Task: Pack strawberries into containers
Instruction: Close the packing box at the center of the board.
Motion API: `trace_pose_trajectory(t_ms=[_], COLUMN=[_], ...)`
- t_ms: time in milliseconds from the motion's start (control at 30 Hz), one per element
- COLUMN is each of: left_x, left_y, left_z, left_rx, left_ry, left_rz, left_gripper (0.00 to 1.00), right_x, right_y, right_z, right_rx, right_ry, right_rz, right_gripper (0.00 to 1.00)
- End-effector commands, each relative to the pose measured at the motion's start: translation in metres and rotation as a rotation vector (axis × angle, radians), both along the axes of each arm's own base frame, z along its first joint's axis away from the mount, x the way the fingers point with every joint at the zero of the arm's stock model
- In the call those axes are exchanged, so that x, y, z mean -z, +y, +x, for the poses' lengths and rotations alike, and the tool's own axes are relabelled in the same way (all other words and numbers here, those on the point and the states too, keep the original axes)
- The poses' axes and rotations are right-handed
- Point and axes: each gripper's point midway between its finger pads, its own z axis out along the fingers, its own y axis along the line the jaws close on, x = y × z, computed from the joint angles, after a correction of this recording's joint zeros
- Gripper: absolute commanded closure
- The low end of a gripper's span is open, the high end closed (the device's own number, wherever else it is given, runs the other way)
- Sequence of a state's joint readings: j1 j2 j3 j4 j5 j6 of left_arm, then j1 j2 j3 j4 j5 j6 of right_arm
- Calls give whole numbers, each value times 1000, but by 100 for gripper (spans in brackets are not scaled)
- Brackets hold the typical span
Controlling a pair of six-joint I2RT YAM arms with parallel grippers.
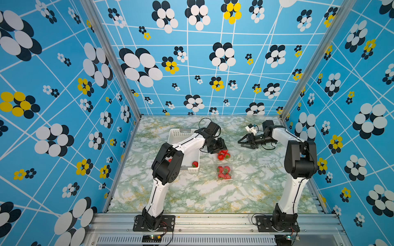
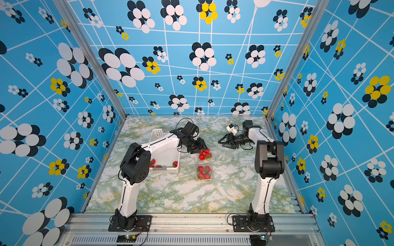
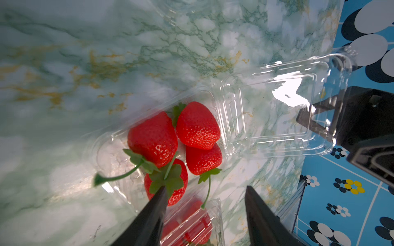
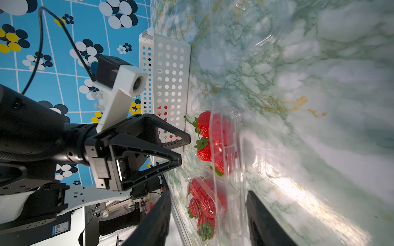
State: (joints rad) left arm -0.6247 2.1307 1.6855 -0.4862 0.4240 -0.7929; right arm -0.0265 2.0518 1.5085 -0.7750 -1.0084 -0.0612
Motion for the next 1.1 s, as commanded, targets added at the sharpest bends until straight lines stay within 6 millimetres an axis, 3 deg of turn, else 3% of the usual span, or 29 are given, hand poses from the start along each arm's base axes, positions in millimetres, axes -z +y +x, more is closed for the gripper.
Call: trace_pose_trajectory(t_ms=[0,367,533,1067], left_x=[-14,2,18,32], left_y=[16,51,49,32], left_z=[-2,-15,-15,-11], left_rx=[-15,-77,-83,-90], left_ry=[-26,19,48,54], left_rz=[25,85,77,-14], left_gripper=[41,40,41,43], right_x=[-7,-10,-11,-35], right_y=[7,9,10,18], right_z=[-8,-7,-8,-13], right_rx=[-25,-29,-31,-37], right_ry=[1,-7,-7,-40], right_rz=[21,22,22,37], right_gripper=[42,43,43,43])
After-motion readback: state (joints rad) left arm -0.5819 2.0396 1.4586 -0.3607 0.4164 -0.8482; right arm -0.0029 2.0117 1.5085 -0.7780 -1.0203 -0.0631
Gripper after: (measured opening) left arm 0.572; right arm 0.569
